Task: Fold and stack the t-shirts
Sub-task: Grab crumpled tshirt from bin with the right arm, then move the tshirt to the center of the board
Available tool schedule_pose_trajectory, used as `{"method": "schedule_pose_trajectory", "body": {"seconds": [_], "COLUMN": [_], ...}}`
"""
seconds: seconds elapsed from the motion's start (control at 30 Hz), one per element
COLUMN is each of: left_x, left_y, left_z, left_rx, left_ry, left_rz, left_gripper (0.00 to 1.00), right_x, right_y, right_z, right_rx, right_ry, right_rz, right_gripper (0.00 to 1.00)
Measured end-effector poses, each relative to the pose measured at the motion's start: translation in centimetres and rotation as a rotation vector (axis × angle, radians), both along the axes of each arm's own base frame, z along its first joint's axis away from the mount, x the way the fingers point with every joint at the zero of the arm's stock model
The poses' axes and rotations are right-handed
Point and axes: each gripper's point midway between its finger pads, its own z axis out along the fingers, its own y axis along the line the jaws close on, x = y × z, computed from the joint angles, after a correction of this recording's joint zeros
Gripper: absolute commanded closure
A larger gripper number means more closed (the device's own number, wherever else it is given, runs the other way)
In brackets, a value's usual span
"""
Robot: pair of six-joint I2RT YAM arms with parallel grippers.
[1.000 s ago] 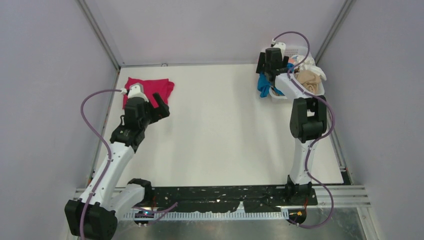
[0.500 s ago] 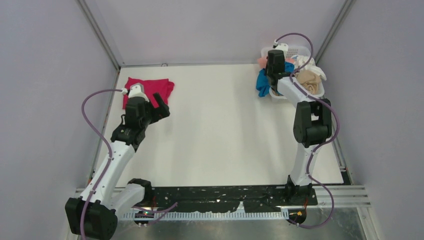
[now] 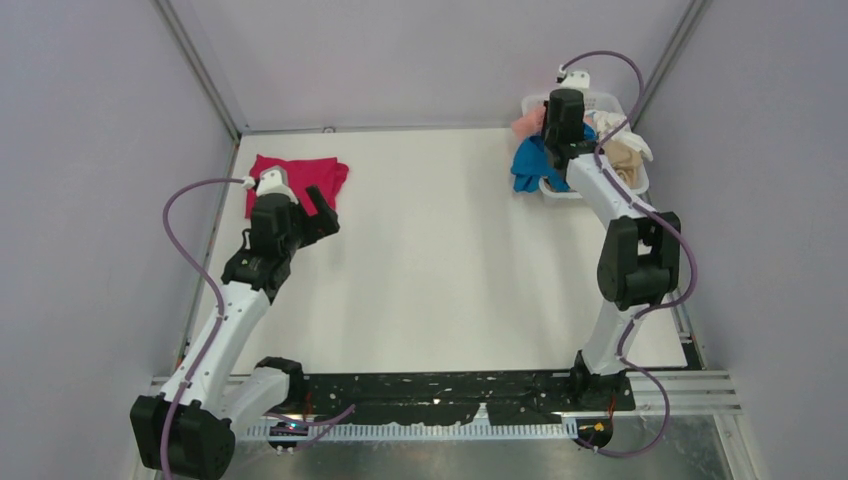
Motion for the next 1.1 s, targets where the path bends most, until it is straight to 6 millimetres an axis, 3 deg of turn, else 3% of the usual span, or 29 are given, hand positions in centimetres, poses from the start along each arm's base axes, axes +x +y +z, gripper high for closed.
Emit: {"method": "schedule_pose_trajectory", "body": {"seconds": [0.13, 0.33, 0.47, 0.77, 0.97, 1.1], "left_x": [-0.1, -0.4, -0.6, -1.3, -1.8, -2.2], "left_y": [0.0, 0.0, -0.2, -0.6, -0.8, -0.8], "left_z": [0.2, 1.0, 1.3, 2.6, 3.2, 3.4], "left_rx": [-0.002, -0.010, -0.018, -0.040, -0.052, -0.058], "left_ry": [-0.007, -0.034, -0.044, -0.087, -0.112, -0.125], "left_rz": [0.000, -0.004, -0.014, -0.043, -0.055, -0.060], "left_gripper": [0.00, 0.00, 0.00, 0.00, 0.00, 0.00], "right_x": [-1.2, -6.1, -9.9, -16.3, -24.7, -29.3], "right_y": [-0.4, -0.4, 0.2, 5.1, 6.9, 9.5], "right_z": [6.9, 22.7, 31.3, 44.3, 54.3, 57.0], "right_rx": [-0.022, -0.016, -0.002, 0.146, 0.233, 0.306], "right_ry": [-0.150, -0.547, -0.778, -1.158, -1.409, -1.466], "right_rz": [0.020, 0.073, 0.133, 0.440, 0.630, 0.793], "right_gripper": [0.94, 0.95, 0.94, 0.95, 0.95, 0.95]}}
